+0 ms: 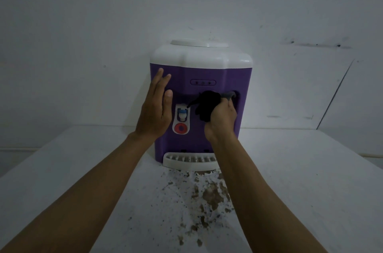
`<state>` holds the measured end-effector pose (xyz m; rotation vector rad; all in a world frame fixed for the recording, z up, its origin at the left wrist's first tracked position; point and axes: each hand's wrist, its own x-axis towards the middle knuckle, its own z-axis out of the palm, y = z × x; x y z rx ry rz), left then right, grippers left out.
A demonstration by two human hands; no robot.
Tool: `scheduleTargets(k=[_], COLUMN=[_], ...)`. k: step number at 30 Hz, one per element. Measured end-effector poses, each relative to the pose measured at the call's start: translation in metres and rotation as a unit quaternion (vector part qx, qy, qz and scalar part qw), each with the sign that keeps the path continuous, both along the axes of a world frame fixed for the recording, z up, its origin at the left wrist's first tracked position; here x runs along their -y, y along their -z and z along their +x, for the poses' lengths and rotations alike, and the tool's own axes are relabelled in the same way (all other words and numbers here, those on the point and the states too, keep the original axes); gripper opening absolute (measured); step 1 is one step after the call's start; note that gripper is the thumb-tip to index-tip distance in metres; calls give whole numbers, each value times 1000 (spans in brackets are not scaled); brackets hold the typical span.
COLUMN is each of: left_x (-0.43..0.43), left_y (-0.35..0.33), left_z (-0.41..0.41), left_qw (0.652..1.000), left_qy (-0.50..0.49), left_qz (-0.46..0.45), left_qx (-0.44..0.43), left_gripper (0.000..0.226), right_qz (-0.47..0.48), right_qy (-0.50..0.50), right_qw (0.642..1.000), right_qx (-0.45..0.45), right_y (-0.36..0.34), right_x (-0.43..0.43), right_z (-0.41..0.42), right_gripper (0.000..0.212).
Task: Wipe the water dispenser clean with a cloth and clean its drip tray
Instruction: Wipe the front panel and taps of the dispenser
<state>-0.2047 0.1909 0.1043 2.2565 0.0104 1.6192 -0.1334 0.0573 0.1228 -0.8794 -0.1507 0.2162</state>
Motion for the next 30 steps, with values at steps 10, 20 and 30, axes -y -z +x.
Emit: scheduleTargets(k=[10,20,30], left_x=[3,-15,-26], left_y=[-2,-2,-17], left_z=[0,-6,-20], left_qw=[999,991,950], left_qy=[25,108,229], left_qz=[-37,-83,-212], left_qx=[6,1,4], left_gripper=[44,53,98], right_qz=[104,70,67], right_qy=[-54,-59,-76], right_qw=[991,994,994], right_qx=[-71,-60,-32], right_y=[-8,-7,-5], right_x=[19,-30,-55], right_z=[5,-28,-49], right_gripper=[18,28,29])
